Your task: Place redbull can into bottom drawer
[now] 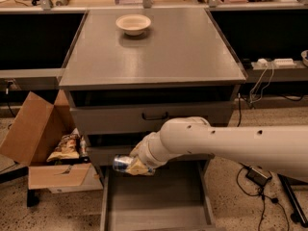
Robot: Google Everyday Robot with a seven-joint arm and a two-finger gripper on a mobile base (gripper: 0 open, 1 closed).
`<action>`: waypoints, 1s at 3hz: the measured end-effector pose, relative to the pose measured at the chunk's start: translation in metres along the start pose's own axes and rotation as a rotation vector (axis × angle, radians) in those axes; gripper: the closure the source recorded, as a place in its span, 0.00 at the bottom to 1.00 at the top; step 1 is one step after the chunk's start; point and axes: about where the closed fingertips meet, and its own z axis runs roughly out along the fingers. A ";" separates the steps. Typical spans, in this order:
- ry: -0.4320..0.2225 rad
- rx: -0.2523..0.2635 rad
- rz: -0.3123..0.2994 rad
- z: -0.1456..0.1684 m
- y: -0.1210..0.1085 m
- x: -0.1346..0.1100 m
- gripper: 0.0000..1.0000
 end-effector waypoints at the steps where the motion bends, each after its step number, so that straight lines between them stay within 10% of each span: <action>1: 0.008 -0.006 0.016 0.014 0.001 0.013 1.00; 3: 0.037 -0.075 0.068 0.102 0.018 0.083 1.00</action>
Offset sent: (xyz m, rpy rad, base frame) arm -0.0010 -0.0137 -0.1445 -0.0088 0.0961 -0.0347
